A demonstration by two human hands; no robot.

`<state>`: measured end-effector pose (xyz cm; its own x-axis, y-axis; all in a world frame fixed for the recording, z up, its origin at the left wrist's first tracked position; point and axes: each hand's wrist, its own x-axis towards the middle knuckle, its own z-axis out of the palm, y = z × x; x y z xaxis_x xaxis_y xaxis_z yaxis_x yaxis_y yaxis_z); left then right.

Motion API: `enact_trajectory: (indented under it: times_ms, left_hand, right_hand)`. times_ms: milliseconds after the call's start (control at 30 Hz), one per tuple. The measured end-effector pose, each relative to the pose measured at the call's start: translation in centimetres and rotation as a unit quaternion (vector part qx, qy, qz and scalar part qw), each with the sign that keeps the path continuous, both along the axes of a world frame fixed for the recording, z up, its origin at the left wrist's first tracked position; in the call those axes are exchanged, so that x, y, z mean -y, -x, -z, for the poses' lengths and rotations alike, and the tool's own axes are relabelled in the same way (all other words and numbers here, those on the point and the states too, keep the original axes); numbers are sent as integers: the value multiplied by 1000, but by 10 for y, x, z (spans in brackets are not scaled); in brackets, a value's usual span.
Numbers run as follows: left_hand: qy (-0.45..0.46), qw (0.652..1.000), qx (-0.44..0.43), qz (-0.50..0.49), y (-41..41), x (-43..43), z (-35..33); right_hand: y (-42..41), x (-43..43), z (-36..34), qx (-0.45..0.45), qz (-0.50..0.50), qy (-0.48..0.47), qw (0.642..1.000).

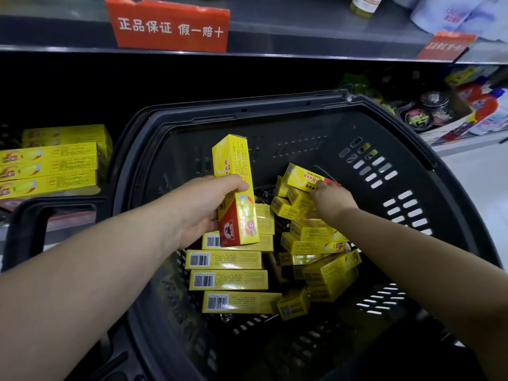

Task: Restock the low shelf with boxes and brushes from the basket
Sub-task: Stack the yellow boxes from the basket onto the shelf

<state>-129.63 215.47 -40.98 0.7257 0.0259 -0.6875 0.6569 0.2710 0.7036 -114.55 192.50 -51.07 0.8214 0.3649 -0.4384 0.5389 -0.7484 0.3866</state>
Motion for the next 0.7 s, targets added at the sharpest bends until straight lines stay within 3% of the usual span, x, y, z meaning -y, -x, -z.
enact_trajectory:
  times_ms: [267,367,533,700]
  left_hand:
    - [-6,1000,2,7,1,-1,-1]
    - [-8,1000,0,-2,1,-1,-1]
    - [-3,1000,0,-20,-1,-3,-1]
    - [6,999,3,-32,-2,0,-2]
  right_hand:
    - [1,7,4,11,-66,-30,997]
    - [5,10,-2,-29,-34,-129,991]
    - [25,-23,-51,-77,71,-422,901]
    - [55,-80,-93,-216,217,-553,775]
